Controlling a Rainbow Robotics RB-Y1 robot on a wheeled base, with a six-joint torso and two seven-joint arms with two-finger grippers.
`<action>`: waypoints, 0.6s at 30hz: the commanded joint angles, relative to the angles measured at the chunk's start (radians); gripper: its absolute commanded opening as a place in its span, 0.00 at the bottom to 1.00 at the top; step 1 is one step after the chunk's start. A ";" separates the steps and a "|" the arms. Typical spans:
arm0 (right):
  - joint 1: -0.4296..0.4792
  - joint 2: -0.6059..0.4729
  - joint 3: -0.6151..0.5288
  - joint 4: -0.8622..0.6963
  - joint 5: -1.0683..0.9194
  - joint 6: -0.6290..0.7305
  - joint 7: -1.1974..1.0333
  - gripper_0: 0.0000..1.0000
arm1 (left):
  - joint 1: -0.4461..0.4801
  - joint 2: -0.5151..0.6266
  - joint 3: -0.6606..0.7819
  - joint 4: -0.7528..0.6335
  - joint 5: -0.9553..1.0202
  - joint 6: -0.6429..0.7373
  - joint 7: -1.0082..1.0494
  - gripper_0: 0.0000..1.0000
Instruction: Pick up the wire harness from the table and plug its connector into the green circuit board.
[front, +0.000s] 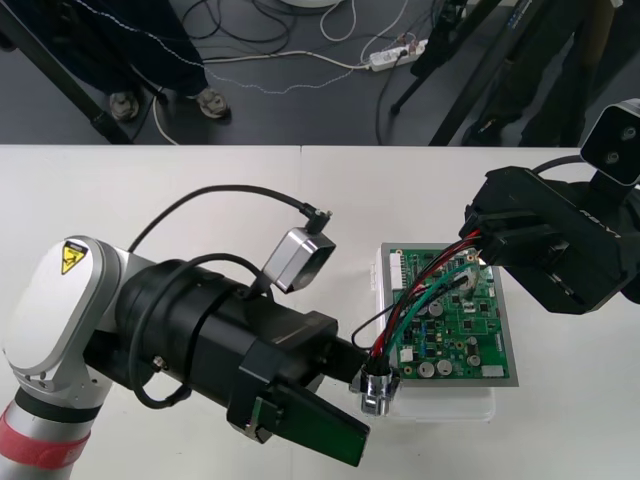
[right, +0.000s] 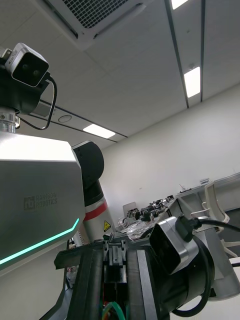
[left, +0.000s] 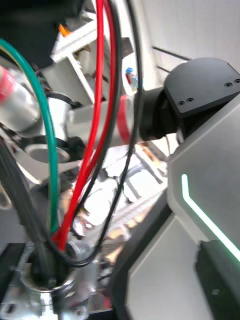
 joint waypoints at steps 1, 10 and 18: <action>0.003 -0.028 0.010 -0.032 -0.017 -0.005 -0.003 0.00 | -0.029 -0.017 0.116 -0.111 -0.071 -0.023 -0.085 1.00; 0.038 -0.051 -0.009 -0.032 -0.016 -0.005 0.003 0.00 | -0.030 0.051 0.251 -0.169 -0.150 0.057 -0.089 1.00; 0.150 -0.075 -0.009 -0.086 -0.013 -0.005 -0.002 0.00 | -0.030 0.166 0.300 -0.180 -0.145 0.229 -0.113 1.00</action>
